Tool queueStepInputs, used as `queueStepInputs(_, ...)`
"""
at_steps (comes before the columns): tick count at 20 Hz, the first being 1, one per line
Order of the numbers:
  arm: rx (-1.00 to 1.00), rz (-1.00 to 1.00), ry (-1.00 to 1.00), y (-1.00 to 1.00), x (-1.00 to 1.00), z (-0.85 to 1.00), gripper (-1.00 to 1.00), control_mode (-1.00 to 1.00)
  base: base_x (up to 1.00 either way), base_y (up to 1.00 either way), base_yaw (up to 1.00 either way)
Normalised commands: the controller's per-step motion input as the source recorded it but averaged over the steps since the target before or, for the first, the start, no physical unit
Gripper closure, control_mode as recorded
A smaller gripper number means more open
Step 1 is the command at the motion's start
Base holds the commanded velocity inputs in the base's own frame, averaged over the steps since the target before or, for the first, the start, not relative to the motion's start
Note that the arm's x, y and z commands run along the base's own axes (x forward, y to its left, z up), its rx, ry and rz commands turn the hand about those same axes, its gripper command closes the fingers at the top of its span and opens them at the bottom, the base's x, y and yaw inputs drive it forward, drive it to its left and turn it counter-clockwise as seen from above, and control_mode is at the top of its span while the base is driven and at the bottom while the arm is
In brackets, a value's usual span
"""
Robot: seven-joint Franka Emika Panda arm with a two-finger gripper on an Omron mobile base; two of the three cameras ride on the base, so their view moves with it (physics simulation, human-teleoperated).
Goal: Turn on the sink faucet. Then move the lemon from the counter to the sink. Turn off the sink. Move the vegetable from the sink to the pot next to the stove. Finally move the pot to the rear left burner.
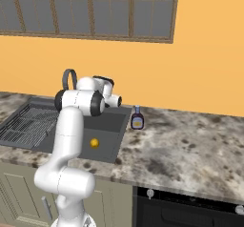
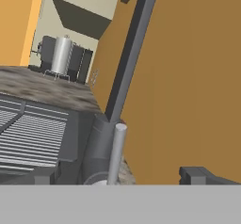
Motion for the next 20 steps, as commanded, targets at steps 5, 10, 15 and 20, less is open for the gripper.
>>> queueStepInputs(5, 0.03, 0.0, 0.0, -0.36, -0.03, 0.04, -1.0, -1.0, 0.0, 0.0, 0.0)
queueStepInputs(10, 0.03, 0.0, -0.01, -0.16, -0.52, 0.2, -1.0, -1.0, 0.0, 0.0, 0.0)
queueStepInputs(15, 0.04, 0.0, -0.01, -0.07, -0.49, 0.27, -1.0, -1.0, 0.0, 0.0, 0.0)
queueStepInputs(20, 0.01, 0.0, 0.0, 0.0, -0.3, 0.31, -1.0, -1.0, 0.0, 0.0, 0.0)
